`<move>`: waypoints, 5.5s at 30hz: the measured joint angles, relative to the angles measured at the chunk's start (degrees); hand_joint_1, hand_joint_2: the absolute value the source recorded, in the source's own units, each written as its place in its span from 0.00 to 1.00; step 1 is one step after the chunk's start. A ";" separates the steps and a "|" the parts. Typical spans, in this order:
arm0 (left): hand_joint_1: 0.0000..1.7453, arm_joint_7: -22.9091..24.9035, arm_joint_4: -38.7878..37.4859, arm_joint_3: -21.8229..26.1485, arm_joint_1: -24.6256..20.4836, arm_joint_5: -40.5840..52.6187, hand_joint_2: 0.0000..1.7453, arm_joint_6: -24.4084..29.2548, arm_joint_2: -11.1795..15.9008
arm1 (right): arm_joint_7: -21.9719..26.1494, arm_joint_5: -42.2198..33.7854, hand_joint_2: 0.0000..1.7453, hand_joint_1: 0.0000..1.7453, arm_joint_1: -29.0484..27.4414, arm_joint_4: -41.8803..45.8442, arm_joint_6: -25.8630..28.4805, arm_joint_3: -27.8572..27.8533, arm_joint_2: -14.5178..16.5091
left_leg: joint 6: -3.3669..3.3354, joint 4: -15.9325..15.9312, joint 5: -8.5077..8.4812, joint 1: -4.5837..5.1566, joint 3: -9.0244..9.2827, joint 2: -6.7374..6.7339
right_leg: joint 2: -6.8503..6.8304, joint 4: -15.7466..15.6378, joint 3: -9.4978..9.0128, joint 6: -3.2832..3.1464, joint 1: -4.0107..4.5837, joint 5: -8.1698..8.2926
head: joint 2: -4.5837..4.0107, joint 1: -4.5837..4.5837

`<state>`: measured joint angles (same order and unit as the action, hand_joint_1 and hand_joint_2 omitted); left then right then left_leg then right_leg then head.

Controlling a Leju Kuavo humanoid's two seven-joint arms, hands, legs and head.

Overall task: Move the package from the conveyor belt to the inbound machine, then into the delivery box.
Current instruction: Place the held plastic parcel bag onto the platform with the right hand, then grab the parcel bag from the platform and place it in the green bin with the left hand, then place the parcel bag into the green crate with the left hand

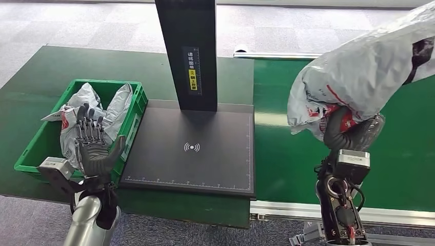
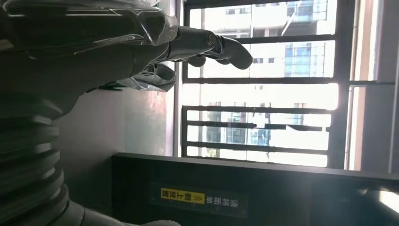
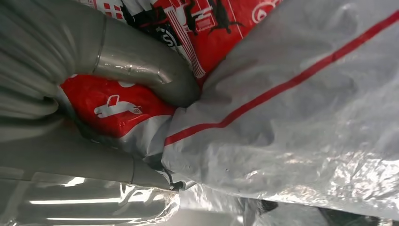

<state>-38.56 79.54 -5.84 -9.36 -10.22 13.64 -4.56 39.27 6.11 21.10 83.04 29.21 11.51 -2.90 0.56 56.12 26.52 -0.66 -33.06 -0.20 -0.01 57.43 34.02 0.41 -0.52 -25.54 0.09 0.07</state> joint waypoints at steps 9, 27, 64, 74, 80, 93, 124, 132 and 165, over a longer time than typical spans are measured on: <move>0.00 -1.58 0.58 -0.52 -3.06 0.23 1.00 2.48 -0.54 | -8.39 23.98 1.00 1.00 5.15 -10.39 -16.85 19.79 0.44 | 0.01 0.00 -0.03 -0.03 0.02 0.04 | 0.00 0.01 -0.02 -0.02 0.02 0.02 | 0.00 -0.01; 0.00 0.38 -0.51 -2.80 -2.36 3.26 1.00 4.97 -0.45 | -21.66 30.56 1.00 0.00 19.20 -39.38 -25.93 39.29 3.67 | 0.01 0.02 -0.03 -0.02 0.02 0.08 | -0.02 0.00 0.00 -0.01 0.01 0.02 | 0.00 -0.01; 0.00 3.58 -6.19 -7.53 -4.34 5.68 1.00 -2.21 -0.40 | -18.35 -16.64 1.00 0.00 14.60 -38.49 -45.16 12.69 4.92 | 0.01 0.02 -0.02 -0.01 0.00 0.05 | -0.01 0.00 0.07 0.00 0.01 0.03 | 0.00 -0.01; 0.00 7.10 -8.28 -10.23 -5.91 17.95 1.00 -5.80 0.16 | -16.13 -0.95 1.00 0.00 14.90 -38.55 -41.17 14.98 3.80 | 0.01 0.02 -0.02 -0.01 -0.01 0.06 | -0.01 0.00 0.05 0.00 0.01 0.03 | 0.00 0.00; 0.00 12.22 -9.97 -15.26 -6.42 31.18 1.00 -9.28 0.81 | -13.11 -6.73 1.00 0.00 13.10 -33.95 -42.89 10.23 3.90 | 0.00 0.03 -0.01 0.00 -0.03 0.07 | -0.01 0.00 0.07 0.00 0.00 0.03 | 0.00 0.00; 0.00 21.43 -20.57 -22.23 -9.85 50.97 1.00 -17.41 1.92 | -11.24 -12.05 1.00 0.00 9.20 -25.62 -41.28 2.81 4.30 | 0.00 0.02 -0.01 0.00 -0.02 0.06 | -0.01 0.00 0.07 0.00 0.00 0.03 | 0.00 -0.01; 1.00 9.64 -8.17 -15.89 -5.80 43.90 1.00 16.78 -0.80 | -15.36 -10.88 1.00 0.00 8.63 -27.49 -39.77 4.25 7.29 | 0.02 0.01 -0.07 -0.01 -0.06 0.09 | -0.02 0.01 0.06 -0.04 0.00 0.06 | 0.00 -0.01; 1.00 0.90 6.06 -14.55 -0.26 47.83 1.00 25.82 -2.44 | -14.73 -11.58 1.00 0.00 8.61 -27.87 -39.68 4.25 7.36 | 0.02 0.01 -0.06 -0.01 -0.08 0.08 | -0.02 0.01 0.08 -0.03 0.00 0.05 | 0.00 -0.01; 0.93 46.20 -27.31 20.31 -24.33 92.33 1.00 24.26 1.24 | -17.31 -9.71 1.00 0.00 5.82 -26.17 -38.24 4.11 8.82 | 0.05 0.02 -0.10 -0.03 -0.04 -0.08 | 0.05 0.02 0.14 -0.07 0.02 0.09 | 0.00 0.00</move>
<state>7.64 52.22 14.47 -33.69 82.11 37.90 -3.32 21.95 -3.61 26.92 56.87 -9.03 15.62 5.92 0.61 56.14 26.42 -0.69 -33.10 -0.28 0.04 57.45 34.15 0.34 -0.50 -25.45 0.09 0.07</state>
